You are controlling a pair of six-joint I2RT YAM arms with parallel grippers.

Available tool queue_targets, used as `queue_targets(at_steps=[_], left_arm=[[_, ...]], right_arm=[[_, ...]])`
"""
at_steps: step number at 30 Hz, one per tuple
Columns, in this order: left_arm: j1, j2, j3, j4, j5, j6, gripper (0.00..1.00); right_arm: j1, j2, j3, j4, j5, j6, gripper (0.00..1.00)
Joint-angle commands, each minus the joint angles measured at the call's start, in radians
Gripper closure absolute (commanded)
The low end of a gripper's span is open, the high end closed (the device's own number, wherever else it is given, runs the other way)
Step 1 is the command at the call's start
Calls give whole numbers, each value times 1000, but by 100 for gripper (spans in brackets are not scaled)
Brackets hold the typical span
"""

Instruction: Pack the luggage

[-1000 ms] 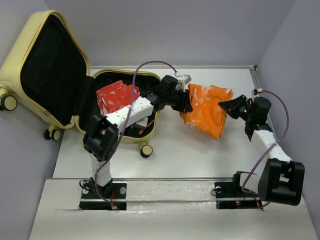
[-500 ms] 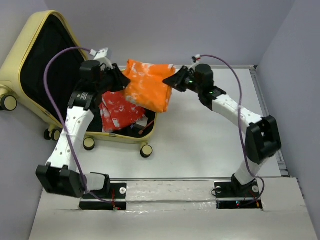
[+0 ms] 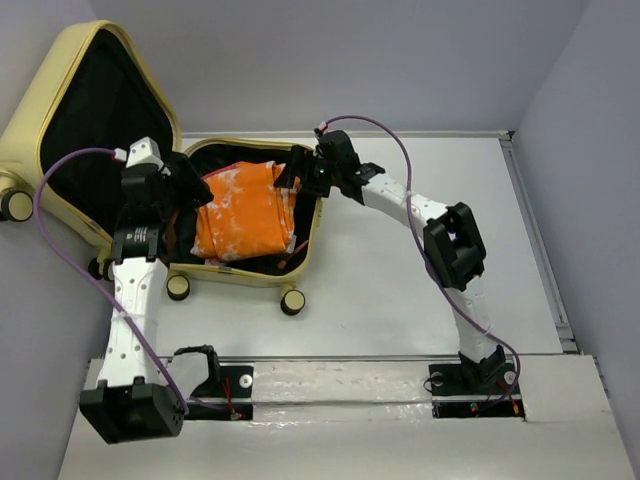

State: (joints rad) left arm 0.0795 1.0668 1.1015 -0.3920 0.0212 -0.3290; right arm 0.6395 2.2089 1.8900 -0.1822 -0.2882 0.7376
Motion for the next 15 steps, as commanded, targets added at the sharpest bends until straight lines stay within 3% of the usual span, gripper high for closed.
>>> queue_targets(at_steps=[1, 6, 9, 12, 15], left_arm=[[-3, -131, 106, 2, 28, -8, 1], [-1, -328, 70, -31, -6, -38, 1], [-1, -402, 89, -105, -139, -28, 1], [-3, -421, 104, -198, -309, -21, 1], [-3, -421, 65, -243, -429, -13, 1]], right_arm=[[-9, -107, 77, -57, 21, -119, 1], [-9, -331, -55, -86, 61, -213, 0], [-9, -466, -223, -89, 113, -268, 0], [-9, -665, -382, -66, 132, -282, 8], [-9, -894, -630, 16, 107, -271, 39]])
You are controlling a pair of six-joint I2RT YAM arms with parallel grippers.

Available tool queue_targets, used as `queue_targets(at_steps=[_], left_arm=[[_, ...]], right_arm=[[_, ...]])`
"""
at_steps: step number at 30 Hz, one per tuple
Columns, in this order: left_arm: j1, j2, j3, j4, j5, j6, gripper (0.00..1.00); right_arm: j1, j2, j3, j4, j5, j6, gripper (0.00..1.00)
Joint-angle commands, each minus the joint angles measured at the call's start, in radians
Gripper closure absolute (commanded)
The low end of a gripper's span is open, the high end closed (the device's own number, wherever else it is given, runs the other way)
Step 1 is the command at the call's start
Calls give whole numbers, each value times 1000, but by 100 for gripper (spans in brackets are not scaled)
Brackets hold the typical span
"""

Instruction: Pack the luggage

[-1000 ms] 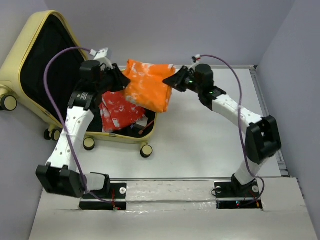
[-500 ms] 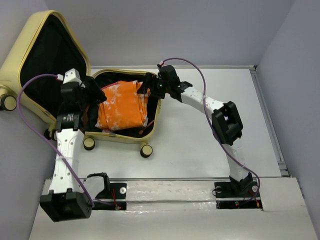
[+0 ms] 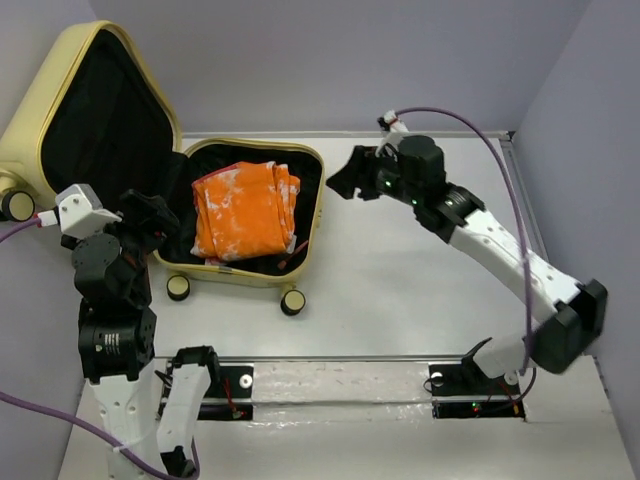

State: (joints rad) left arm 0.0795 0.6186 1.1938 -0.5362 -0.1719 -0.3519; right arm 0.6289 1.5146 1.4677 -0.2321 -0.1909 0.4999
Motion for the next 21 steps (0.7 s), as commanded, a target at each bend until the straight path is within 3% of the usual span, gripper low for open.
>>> queue_targets(at_steps=[1, 3, 7, 9, 14, 21], left_arm=[[-4, 27, -43, -105, -285, 13, 1], [-4, 42, -65, -117, -435, 17, 1], [-3, 110, -8, -163, -633, 11, 1], [-7, 148, 15, -171, -707, 11, 1], [-9, 301, 87, -173, -868, 5, 1], [2, 420, 99, -15, -955, 117, 2]], right_arm=[[2, -255, -309, 85, 7, -32, 48], [2, -401, -394, 85, -10, -32, 61], [2, -595, -567, 91, -9, -18, 65], [2, -646, -645, 94, 5, -15, 65], [2, -715, -737, 102, 8, -26, 52], [2, -708, -808, 151, -34, -50, 48]])
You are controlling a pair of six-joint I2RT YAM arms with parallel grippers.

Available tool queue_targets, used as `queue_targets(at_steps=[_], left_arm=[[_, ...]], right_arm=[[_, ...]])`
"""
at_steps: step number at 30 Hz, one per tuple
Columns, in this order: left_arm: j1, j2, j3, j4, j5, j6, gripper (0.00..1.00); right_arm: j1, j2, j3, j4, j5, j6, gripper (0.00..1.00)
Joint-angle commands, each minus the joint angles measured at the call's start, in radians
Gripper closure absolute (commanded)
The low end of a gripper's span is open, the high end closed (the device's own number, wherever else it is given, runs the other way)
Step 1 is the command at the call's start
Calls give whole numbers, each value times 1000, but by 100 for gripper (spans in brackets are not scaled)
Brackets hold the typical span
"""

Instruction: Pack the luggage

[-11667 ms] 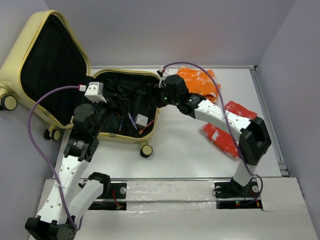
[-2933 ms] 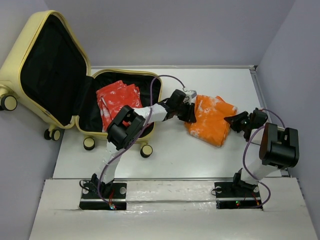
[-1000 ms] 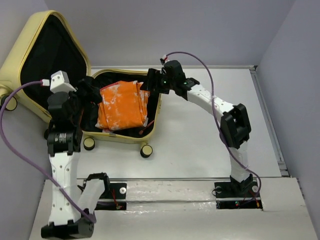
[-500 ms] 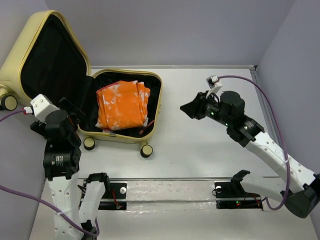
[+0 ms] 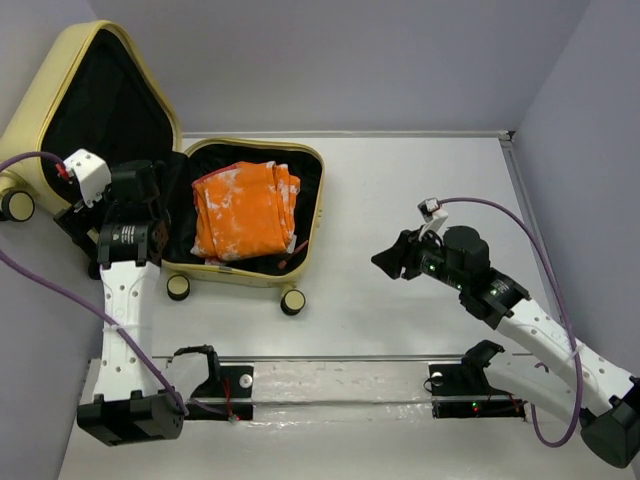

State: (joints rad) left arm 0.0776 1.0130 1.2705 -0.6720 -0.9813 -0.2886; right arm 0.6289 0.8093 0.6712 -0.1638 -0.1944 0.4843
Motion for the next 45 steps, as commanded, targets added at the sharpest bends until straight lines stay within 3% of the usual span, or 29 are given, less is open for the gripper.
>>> queue_targets(at_steps=[1, 9, 11, 12, 14, 15, 16, 17, 19, 23, 24, 26, 33, 36, 38, 39, 40, 42, 45], left_arm=[[8, 36, 26, 152, -152, 69, 2], [85, 180, 96, 180, -157, 111, 10], [99, 197, 121, 177, -125, 103, 28], [99, 206, 134, 189, -91, 115, 45], [99, 222, 153, 187, -57, 114, 65], [97, 225, 162, 184, -57, 115, 65], [94, 226, 171, 184, -22, 115, 84], [70, 223, 167, 193, -10, 123, 93], [21, 185, 121, 228, 13, 149, 94], [-249, 90, -14, 414, -34, 299, 94], [-371, 43, -79, 493, -58, 395, 94], [-476, -13, -134, 543, -54, 468, 94], [-703, -192, -207, 437, 79, 448, 94], [-740, -240, -212, 367, 203, 399, 94], [-748, -260, -201, 310, 439, 382, 66], [-749, -266, -201, 298, 440, 381, 53], [-748, -269, -192, 272, 557, 381, 28], [-749, -272, -172, 240, 704, 370, 1], [-750, -283, -125, 187, 883, 358, 1]], right_arm=[[2, 1, -16, 86, -36, -39, 48], [2, 5, -39, 101, -56, -56, 48], [2, 8, -42, 101, -56, -56, 48], [2, 11, -47, 101, -57, -50, 48], [2, 16, -53, 102, -57, -49, 48], [2, 17, -56, 104, -57, -47, 48], [2, 19, -61, 104, -54, -46, 48], [2, 19, -62, 104, -51, -46, 48], [2, 19, -61, 106, -33, -43, 48], [2, 42, -33, 106, -23, -26, 48], [2, 51, -27, 106, -19, -13, 48], [2, 60, -18, 106, -8, -3, 48], [2, 111, 2, 112, 75, 51, 48], [2, 143, 5, 125, 95, 71, 48], [2, 160, 7, 127, 119, 83, 48], [2, 162, 5, 127, 119, 88, 48], [2, 162, 2, 126, 139, 92, 48], [2, 160, 2, 122, 168, 96, 48], [2, 159, 11, 95, 190, 99, 48]])
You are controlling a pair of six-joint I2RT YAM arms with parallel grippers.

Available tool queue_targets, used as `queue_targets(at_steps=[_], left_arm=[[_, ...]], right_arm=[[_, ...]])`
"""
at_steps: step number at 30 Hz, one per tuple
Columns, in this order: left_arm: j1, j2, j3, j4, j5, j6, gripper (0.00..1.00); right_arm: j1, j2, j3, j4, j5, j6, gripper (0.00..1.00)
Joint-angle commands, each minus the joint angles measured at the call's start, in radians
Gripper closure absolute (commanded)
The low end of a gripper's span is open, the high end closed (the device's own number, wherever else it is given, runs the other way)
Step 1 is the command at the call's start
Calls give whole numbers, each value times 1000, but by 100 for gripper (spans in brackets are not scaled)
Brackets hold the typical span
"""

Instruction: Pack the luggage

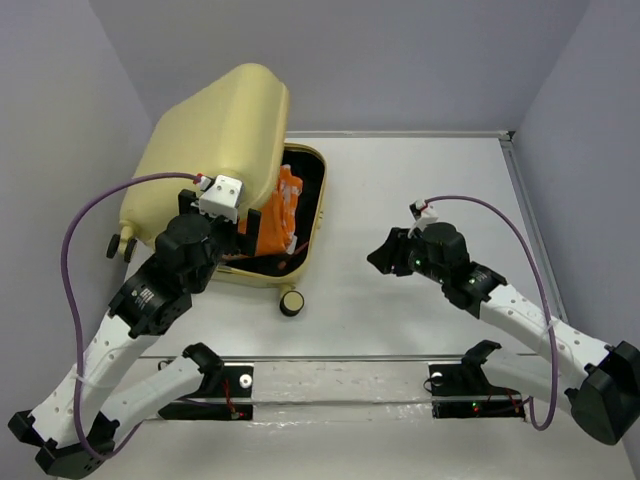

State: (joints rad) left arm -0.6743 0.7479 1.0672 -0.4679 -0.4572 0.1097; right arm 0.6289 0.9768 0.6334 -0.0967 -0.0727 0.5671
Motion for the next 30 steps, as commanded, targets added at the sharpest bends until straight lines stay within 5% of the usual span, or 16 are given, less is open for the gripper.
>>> queue_targets(at_steps=[1, 7, 9, 12, 13, 16, 19, 21, 30], left_arm=[[2, -18, 109, -40, 505, -50, 1], [2, 56, 278, -101, 1039, -84, 1], [2, 83, 300, -65, 1091, -103, 1], [2, 108, 333, 8, 915, -172, 1], [4, 148, 347, 11, 744, -180, 1], [24, 283, 417, -32, 411, -211, 14], [172, 423, 520, -71, 330, -252, 68], [346, 481, 534, -34, 357, -278, 90], [769, 788, 704, -18, 289, -367, 94]], right_arm=[[2, -9, 54, 9, 103, 11, 48], [2, -35, 80, -34, 154, 7, 48], [2, -43, 81, -43, 159, 7, 48], [2, -38, 84, -46, 156, 2, 55], [2, -33, 86, -47, 148, -3, 59], [2, -10, 89, -47, 143, -9, 84], [2, 20, 86, -43, 143, -30, 93], [2, 29, 83, -35, 130, -38, 93], [2, 36, 77, 15, 80, -70, 93]])
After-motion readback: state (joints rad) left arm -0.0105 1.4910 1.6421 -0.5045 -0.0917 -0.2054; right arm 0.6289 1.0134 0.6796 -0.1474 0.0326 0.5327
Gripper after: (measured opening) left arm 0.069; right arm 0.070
